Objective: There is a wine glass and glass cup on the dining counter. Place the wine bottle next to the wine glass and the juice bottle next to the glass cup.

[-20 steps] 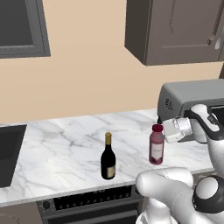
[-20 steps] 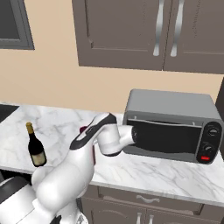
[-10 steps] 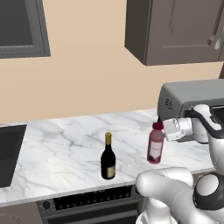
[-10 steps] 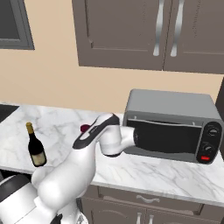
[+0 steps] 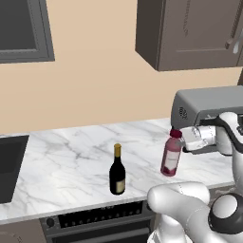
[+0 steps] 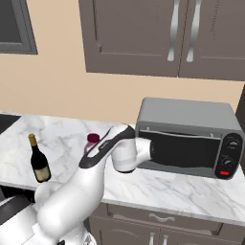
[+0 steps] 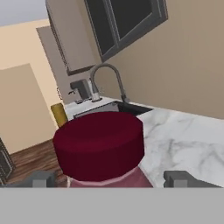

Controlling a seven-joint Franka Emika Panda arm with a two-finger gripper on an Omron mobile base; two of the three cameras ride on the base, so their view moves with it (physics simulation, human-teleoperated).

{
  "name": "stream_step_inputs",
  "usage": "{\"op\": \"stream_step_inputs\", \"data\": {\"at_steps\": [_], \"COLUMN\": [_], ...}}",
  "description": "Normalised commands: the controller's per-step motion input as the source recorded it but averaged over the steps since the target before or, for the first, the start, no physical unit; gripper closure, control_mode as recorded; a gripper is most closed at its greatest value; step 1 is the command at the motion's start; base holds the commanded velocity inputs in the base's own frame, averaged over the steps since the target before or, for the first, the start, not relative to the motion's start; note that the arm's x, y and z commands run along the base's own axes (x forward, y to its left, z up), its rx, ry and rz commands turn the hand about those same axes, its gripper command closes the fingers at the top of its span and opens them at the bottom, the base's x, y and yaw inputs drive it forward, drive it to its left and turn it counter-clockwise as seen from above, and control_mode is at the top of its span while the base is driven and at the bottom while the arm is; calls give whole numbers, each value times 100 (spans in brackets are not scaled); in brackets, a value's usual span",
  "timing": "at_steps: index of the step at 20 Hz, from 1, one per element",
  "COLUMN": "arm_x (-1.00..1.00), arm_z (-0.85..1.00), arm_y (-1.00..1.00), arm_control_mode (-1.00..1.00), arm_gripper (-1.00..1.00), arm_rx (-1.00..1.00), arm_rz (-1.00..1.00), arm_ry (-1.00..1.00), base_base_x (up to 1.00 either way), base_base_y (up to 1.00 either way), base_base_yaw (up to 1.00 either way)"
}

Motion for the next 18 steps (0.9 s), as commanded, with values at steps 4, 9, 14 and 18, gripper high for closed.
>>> {"op": "stream_step_inputs", "data": {"at_steps": [4,9,14,18], "arm_x": [-39,-46,-47,-40], "arm_z": [42,41,40,39], "arm_y": [0,3,5,12], "arm_control_mode": [-100,-100,-100,-100], "arm_gripper": [100,100,100,100], "arm_rx": [-3,-5,-2,0], "arm_rz": [0,0,0,0], "arm_ry": [0,0,0,0], "base_base_x": [0,0,0,0], "base_base_y": [0,0,0,0], "base_base_yaw": [0,0,0,0]}}
